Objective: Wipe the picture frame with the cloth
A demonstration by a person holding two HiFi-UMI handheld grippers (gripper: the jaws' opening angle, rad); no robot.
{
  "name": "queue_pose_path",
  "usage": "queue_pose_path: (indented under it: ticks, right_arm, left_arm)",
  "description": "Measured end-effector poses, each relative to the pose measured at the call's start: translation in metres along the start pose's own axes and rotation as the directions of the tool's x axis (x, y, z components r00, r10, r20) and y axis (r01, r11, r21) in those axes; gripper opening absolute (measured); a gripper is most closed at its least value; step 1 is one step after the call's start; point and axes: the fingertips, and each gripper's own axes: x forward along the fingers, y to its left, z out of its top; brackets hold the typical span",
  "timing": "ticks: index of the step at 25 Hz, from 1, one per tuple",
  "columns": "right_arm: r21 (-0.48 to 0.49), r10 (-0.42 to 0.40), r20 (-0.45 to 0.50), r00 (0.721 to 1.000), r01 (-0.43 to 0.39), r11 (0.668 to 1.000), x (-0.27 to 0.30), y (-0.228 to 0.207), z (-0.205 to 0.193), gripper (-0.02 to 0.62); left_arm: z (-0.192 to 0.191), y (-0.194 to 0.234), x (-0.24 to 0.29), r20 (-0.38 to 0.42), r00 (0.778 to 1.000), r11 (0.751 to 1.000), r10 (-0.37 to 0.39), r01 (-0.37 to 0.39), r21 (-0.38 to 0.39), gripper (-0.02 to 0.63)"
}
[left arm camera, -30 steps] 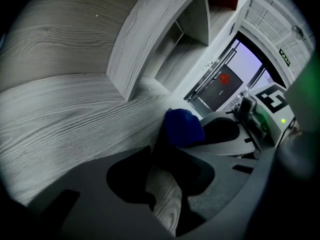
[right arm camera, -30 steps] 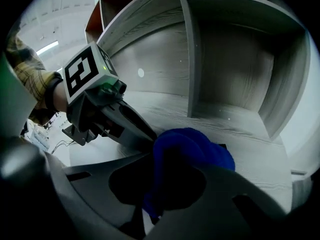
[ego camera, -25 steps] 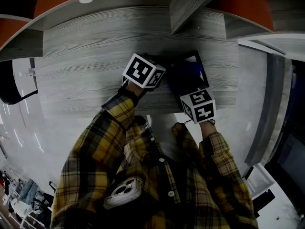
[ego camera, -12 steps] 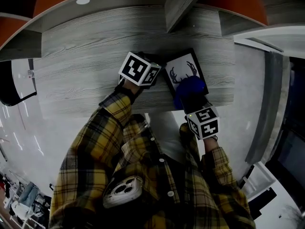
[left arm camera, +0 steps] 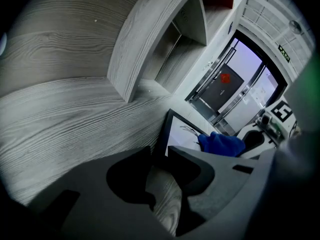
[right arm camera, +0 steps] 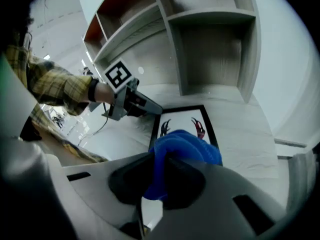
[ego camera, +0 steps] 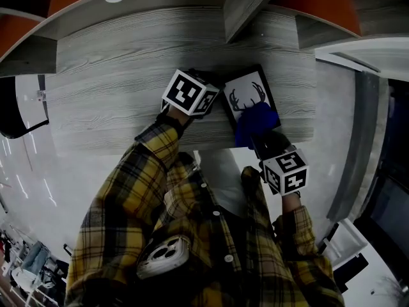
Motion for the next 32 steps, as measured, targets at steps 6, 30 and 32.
queue_pose_path:
  ticks: [6,30,32]
  right_arm:
    - [-0.100,0.020,0.216,0.976,0.002,0.995,-0.009,0.000,0.106,0.048]
    - [-0.057,-0.107,0.044,0.993,0.109,0.992,0.057,-0.061,0.056,0.048]
    - [-0.055,-0.105,0.027,0.994,0.107,0.993,0.050,-0.058,0.043,0.048]
  left_arm:
    - [0.001,0.001,0.000,-0.004,1.000,1.000,-0.004,0.004,-0.011,0.109]
    - [0.000,0.002,0.000,-0.001,1.000,1.000,-0.003,0.002,-0.024,0.110]
    - [-0.001,0.002,0.000,-0.001,1.000,1.000,-0.002,0.002,-0.024,0.110]
